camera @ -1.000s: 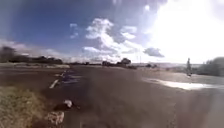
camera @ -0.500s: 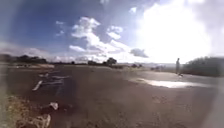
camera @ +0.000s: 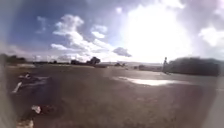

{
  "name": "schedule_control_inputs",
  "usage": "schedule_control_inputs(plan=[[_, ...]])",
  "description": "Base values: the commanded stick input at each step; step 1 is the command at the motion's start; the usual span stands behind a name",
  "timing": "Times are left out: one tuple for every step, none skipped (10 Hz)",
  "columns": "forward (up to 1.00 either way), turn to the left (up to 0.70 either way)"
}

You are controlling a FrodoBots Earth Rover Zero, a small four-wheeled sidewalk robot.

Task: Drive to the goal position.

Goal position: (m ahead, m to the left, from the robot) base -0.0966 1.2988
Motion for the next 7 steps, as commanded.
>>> schedule_control_inputs(plan=[[0.50, 0.00], [0.50, 0.00], [0.50, 0.00], [0.50, 0.00], [0.50, 0.00], [0.50, 0.00], [0.50, 0.00]])
